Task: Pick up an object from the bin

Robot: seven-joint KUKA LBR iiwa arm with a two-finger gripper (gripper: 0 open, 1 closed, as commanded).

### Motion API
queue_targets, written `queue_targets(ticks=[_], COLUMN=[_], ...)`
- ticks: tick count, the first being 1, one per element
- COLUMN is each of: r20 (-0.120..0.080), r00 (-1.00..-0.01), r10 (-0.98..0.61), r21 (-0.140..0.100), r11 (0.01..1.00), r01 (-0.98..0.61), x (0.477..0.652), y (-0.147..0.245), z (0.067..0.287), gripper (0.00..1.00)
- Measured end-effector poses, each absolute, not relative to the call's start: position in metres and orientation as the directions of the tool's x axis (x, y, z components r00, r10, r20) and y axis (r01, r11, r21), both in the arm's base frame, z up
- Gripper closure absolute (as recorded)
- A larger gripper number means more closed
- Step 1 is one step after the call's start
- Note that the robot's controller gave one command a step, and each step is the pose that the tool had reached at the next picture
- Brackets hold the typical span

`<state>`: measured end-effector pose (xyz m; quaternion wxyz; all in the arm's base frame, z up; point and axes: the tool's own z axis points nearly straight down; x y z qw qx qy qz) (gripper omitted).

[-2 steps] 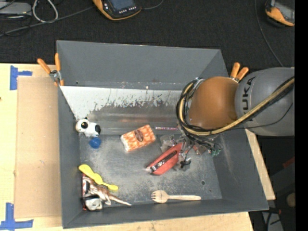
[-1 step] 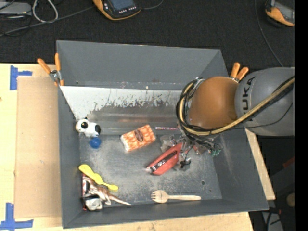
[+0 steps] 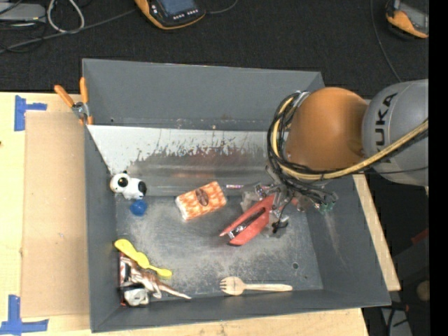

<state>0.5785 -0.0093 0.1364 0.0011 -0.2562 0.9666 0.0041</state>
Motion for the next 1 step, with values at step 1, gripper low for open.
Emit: queue_targets(ticks=[1], r20=[0.002], r00=[-0.866], r10=[-0.500], r21=[0.012], r11=[0.866], r01=[-0.500], x=[0.5672], y=[-0.0222], z=[0.2116], gripper=[1.00])
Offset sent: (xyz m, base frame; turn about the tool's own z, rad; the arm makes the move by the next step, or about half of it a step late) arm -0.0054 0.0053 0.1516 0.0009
